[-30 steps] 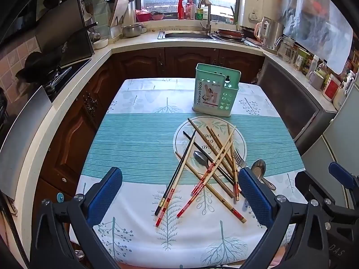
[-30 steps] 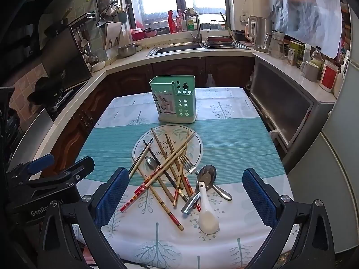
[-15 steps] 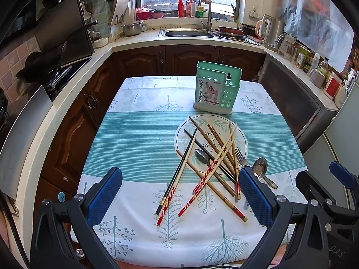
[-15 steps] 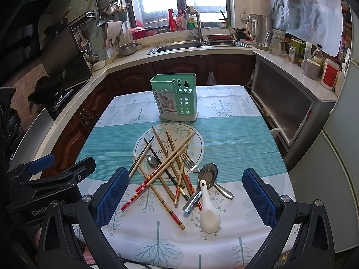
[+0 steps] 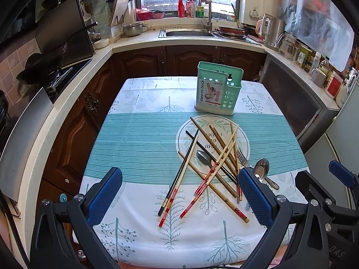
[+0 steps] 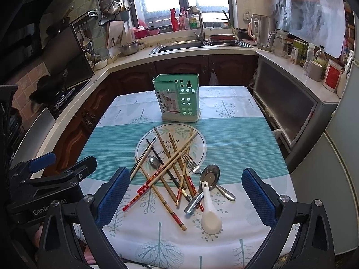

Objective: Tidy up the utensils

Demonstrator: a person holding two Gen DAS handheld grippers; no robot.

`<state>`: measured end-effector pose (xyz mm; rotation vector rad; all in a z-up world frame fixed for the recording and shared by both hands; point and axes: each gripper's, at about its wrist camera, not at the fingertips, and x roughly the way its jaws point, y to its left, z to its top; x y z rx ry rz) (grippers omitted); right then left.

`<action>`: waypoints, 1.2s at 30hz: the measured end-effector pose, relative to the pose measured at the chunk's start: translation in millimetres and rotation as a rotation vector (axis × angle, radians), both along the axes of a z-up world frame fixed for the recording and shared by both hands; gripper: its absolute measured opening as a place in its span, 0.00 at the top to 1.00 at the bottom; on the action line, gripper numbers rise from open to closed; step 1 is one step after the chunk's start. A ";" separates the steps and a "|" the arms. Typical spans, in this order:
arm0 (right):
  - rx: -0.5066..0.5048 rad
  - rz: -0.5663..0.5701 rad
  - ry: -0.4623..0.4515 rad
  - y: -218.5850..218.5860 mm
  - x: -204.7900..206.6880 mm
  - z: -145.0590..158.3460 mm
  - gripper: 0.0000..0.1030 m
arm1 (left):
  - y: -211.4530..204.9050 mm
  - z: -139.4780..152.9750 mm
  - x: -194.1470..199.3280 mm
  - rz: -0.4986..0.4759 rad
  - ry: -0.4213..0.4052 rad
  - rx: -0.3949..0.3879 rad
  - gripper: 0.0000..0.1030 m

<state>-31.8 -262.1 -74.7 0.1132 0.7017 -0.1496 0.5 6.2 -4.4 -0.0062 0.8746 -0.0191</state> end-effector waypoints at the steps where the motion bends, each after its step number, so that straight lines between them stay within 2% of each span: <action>1: 0.001 0.000 0.000 0.3 0.3 -0.4 0.04 | 0.7 0.2 0.2 -0.001 0.001 0.001 0.01; 10: 0.011 0.015 0.011 0.6 5.7 -0.6 0.14 | 1.0 3.6 3.8 -0.009 -0.005 0.020 0.01; 21: 0.010 0.015 0.008 0.4 6.7 -0.4 0.15 | -4.1 2.0 4.5 -0.020 0.000 0.026 0.01; 28: -0.006 -0.001 -0.015 -3.2 5.5 7.7 0.15 | -1.4 6.4 8.9 -0.057 -0.012 -0.035 0.01; 30: -0.002 -0.001 -0.022 -5.0 6.3 11.5 0.15 | -2.2 7.2 12.3 -0.056 -0.008 -0.023 0.01; 36: -0.008 -0.005 -0.035 -15.4 14.3 24.8 0.15 | 1.8 4.7 29.0 -0.052 0.056 -0.033 0.01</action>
